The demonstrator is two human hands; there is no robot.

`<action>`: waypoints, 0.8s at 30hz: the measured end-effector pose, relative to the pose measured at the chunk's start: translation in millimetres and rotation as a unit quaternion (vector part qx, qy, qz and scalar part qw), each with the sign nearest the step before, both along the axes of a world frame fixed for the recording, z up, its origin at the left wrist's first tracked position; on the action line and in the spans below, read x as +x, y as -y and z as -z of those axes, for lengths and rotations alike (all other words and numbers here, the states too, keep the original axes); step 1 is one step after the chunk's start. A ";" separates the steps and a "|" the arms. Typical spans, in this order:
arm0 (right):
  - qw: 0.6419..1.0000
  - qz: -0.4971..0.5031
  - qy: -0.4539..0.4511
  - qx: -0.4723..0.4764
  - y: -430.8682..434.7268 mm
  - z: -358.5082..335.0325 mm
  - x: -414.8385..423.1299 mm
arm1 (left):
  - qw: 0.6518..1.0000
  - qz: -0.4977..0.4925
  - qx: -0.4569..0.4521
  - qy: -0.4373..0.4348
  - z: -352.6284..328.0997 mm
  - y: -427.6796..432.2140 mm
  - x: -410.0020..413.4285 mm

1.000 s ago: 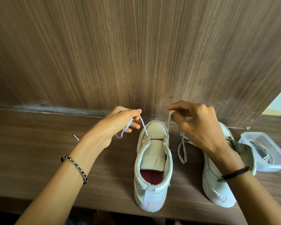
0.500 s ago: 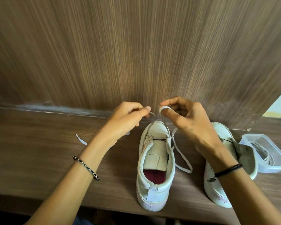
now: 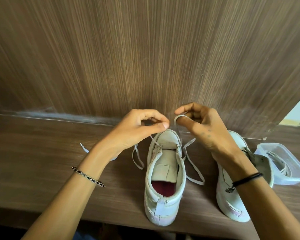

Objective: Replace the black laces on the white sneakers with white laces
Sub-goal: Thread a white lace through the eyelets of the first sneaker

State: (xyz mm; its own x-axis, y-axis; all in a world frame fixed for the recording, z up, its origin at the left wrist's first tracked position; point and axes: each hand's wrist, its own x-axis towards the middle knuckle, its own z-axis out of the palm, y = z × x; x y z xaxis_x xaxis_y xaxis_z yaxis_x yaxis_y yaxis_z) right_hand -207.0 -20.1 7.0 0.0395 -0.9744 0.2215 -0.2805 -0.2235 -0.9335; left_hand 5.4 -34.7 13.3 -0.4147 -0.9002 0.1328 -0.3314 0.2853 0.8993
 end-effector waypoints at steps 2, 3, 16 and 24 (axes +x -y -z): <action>1.000 -0.002 -0.024 -0.003 0.2 0.5 0.1 | 1.000 0.000 0.007 -0.012 0.1 -0.2 1.5; 0.999 -0.006 -0.033 -0.004 0.1 1.0 2.3 | 1.000 0.010 0.013 -0.010 -0.6 -1.1 0.9; 0.998 -0.054 0.018 0.009 -8.0 -11.4 -3.1 | 1.000 -0.013 0.007 -0.011 5.8 3.0 6.1; 0.981 0.034 0.190 -0.011 -5.2 -17.5 -15.3 | 0.997 0.008 0.055 0.046 14.8 6.4 14.5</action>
State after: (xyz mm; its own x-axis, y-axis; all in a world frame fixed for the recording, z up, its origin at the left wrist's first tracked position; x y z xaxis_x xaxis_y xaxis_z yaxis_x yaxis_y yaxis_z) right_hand -222.3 -14.9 24.5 -0.1146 -0.9666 0.2291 0.0713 -0.2381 -0.9686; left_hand 19.9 -41.1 -1.4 -0.4346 -0.9006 -0.0060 -0.4098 0.1918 0.8918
